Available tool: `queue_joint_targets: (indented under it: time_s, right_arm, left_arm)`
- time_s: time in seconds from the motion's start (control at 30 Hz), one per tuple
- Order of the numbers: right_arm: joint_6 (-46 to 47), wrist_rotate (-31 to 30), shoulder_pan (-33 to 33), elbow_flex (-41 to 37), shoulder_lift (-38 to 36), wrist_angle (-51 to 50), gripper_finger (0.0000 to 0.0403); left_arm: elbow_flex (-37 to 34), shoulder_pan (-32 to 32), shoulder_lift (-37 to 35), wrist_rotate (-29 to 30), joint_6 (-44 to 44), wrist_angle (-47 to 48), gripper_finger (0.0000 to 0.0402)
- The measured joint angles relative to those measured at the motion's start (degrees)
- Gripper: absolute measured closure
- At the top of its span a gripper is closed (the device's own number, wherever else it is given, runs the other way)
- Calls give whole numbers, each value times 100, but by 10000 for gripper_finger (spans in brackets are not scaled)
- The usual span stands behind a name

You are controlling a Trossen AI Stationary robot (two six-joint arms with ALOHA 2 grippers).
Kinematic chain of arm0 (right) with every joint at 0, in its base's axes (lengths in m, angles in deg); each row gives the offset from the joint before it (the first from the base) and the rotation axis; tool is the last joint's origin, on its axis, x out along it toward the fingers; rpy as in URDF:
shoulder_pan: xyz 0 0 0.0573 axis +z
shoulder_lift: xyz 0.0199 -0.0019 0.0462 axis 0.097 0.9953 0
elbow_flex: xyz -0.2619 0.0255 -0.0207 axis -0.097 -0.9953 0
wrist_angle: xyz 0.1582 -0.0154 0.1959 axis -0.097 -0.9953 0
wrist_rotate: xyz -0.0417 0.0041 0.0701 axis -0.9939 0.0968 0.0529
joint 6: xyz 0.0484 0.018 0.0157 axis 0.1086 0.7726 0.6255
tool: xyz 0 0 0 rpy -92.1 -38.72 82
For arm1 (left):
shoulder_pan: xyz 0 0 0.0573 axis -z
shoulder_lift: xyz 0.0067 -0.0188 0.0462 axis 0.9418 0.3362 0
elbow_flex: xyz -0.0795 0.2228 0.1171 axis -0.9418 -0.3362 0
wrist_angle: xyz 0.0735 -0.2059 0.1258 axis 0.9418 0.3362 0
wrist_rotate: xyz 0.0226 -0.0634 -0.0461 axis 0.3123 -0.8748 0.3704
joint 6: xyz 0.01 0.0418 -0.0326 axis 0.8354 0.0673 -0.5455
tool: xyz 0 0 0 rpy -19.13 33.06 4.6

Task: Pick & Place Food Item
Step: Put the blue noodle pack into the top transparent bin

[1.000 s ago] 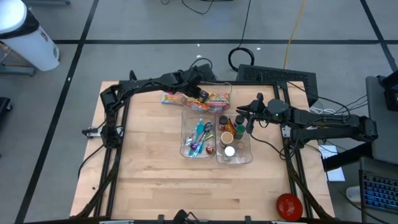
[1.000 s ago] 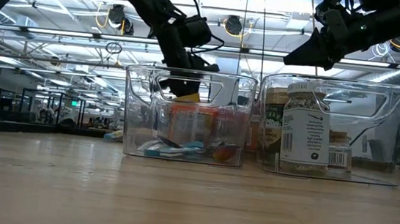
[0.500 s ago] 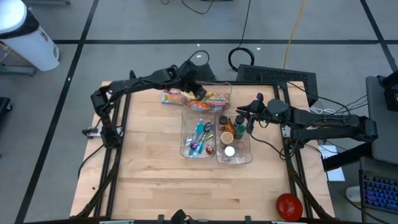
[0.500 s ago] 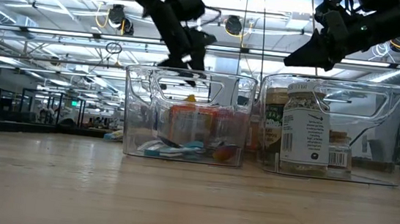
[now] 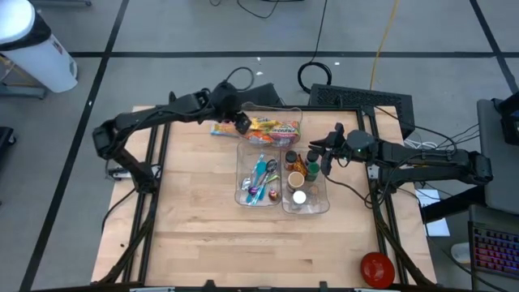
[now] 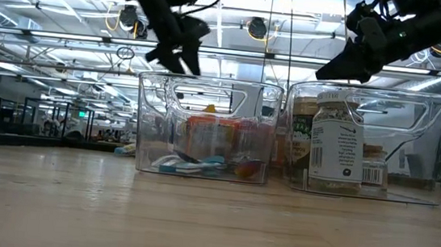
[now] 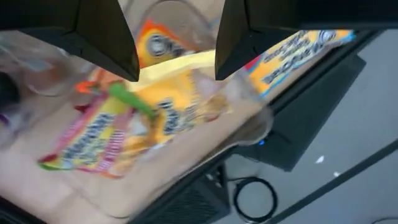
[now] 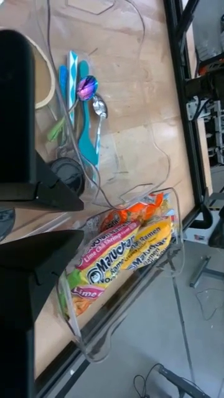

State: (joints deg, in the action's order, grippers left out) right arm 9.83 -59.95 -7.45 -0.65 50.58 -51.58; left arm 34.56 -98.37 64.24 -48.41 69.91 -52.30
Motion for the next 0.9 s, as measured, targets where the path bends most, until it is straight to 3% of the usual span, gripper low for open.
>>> queue_joint_targets:
  time_s: [0.2, 0.47, 0.9]
  right_arm:
    - [21, 0, 0, 0, 0, -12, 353]
    - [4, -11, 0, 0, 0, 192, 353]
    - [-45, -17, 0, 0, 2, 370, 353]
  left_arm:
    - [-1479, -480, -540, 346, -591, -845, 183]
    - [-2942, -916, -403, 549, -1051, -2464, 183]
    - [-3161, -897, 478, 519, -1089, -3538, 183]
